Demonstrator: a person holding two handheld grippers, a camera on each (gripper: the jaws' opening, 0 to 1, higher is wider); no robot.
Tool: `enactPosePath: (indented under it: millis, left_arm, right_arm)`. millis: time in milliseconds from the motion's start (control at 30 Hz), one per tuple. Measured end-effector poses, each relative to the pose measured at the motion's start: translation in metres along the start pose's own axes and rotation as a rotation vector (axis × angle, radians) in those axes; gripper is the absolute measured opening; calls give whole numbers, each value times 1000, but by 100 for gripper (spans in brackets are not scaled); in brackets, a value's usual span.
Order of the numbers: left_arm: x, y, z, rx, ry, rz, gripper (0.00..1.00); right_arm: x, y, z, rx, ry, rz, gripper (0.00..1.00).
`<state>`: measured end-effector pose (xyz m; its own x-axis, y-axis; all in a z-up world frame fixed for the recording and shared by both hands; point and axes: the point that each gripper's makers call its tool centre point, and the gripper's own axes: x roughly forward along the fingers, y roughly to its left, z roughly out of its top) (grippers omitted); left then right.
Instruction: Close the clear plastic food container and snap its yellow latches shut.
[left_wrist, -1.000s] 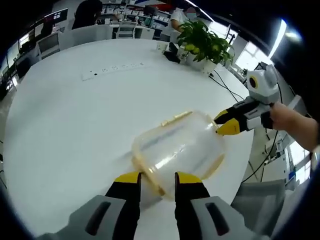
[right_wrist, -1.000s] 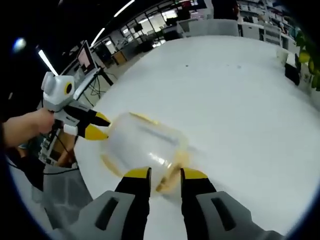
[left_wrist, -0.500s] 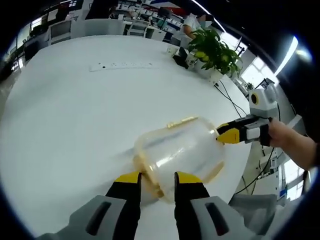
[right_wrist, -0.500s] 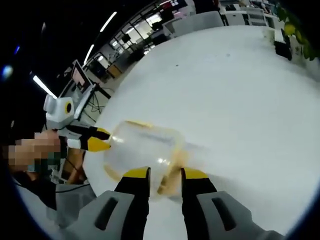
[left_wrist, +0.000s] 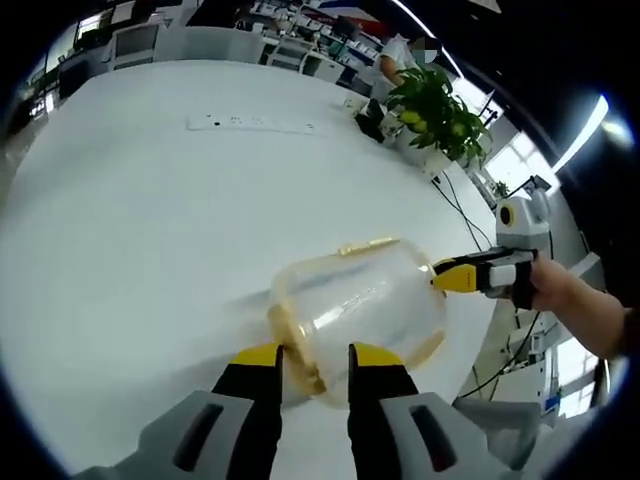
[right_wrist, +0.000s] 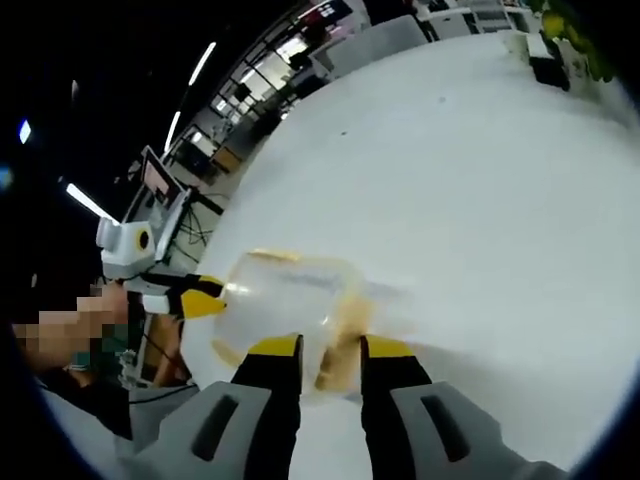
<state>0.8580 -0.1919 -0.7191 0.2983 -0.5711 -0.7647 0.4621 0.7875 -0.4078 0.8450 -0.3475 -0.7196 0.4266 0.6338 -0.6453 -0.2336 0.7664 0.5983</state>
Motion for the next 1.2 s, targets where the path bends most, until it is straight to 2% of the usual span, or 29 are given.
enactPosePath:
  millis: [167,400,600,833,867,900,933,967,1033,1067,1100,1200]
  left_arm:
    - [1,1,0,-14,7,-8,17]
    - [3,2,-3,-83,13,-45,17]
    - [3,2,-3,-89,21,-61,16]
    - [2,2,-4,-109,17,-82,16]
    - [2,2,-4,-111,16,-87,13]
    - [2,-18,-2,-141,17,-199,14]
    - [-1,-2,-2,-142,18,-122,14]
    - [-1,0,-2,-139,11,-108,14]
    - [-2,0,-1,-146,7,-113,14]
    - [-2,0,0,-147,8,-115,14]
    - [-1,1,-1,-149,8,-113,14]
    - [0,0,-1,-147,9,-115,14]
  right_arm:
    - [0,0,0,12,-6,8,19]
    - [1,0,-1,34,-7,23,19]
    - [2,-1,-2,89,-18,52,19]
    - [3,-1,-2,90,-17,69,18]
    - [3,-1,-2,92,-16,72,18]
    - [3,-2,-2,96,-15,80,18]
    - [2,-2,-3,107,-13,84,18]
    - [2,-3,-3,104,-15,88,18]
    - [2,-4,-3,119,-19,97,17]
    - [4,3,-3,127,-22,150,17]
    - [2,-5,1,169,-37,116,16]
    - [0,-3,3,169,-40,128,16]
